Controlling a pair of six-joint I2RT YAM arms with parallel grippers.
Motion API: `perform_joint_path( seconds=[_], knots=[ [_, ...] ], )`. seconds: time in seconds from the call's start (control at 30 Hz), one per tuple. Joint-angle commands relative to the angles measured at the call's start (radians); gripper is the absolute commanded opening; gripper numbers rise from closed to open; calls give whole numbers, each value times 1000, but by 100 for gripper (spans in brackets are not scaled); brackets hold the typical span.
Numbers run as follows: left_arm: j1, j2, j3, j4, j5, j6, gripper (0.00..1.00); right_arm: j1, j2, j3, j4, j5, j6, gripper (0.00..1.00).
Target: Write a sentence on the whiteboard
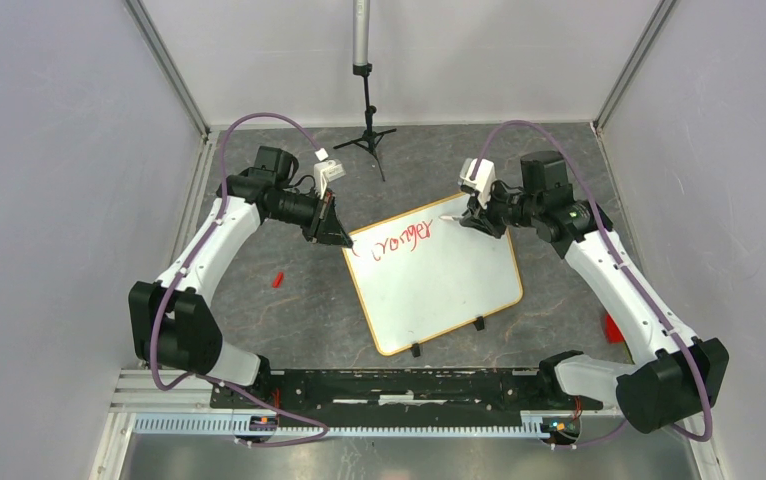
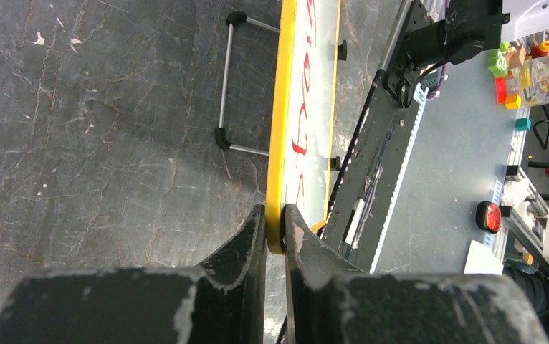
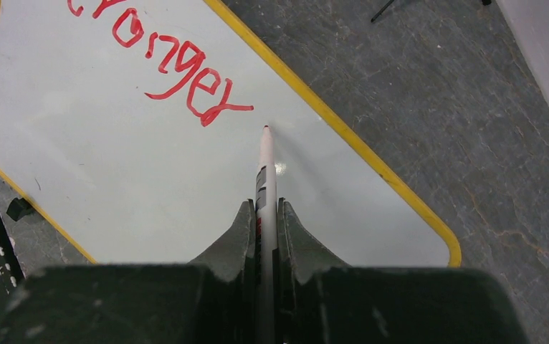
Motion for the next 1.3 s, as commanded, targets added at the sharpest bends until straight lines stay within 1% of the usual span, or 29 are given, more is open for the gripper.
perform_joint_path(
  seconds=[0.0,0.33,0.47,0.57,0.87,1.27],
  knots=[
    [-3,-14,-2,16,26,-2,11,-3,1,2,36,21,9,0],
    [-4,-1,2,16,16,-6,4,-2,-5,8,21,27,-6,0],
    [-3,-2,2,16,6,-8,3,-3,-31,1,-2,63,-30,0],
    [-3,0,2,15,6,-8,2,-3,-41,-3,-14,65,-35,0],
    [-3,-3,2,24,3,-18,2,-3,1,9,-17,66,-33,0],
    [-3,6,7,25,4,-17,3,-16,-6,15,-32,178,-49,0]
  ],
)
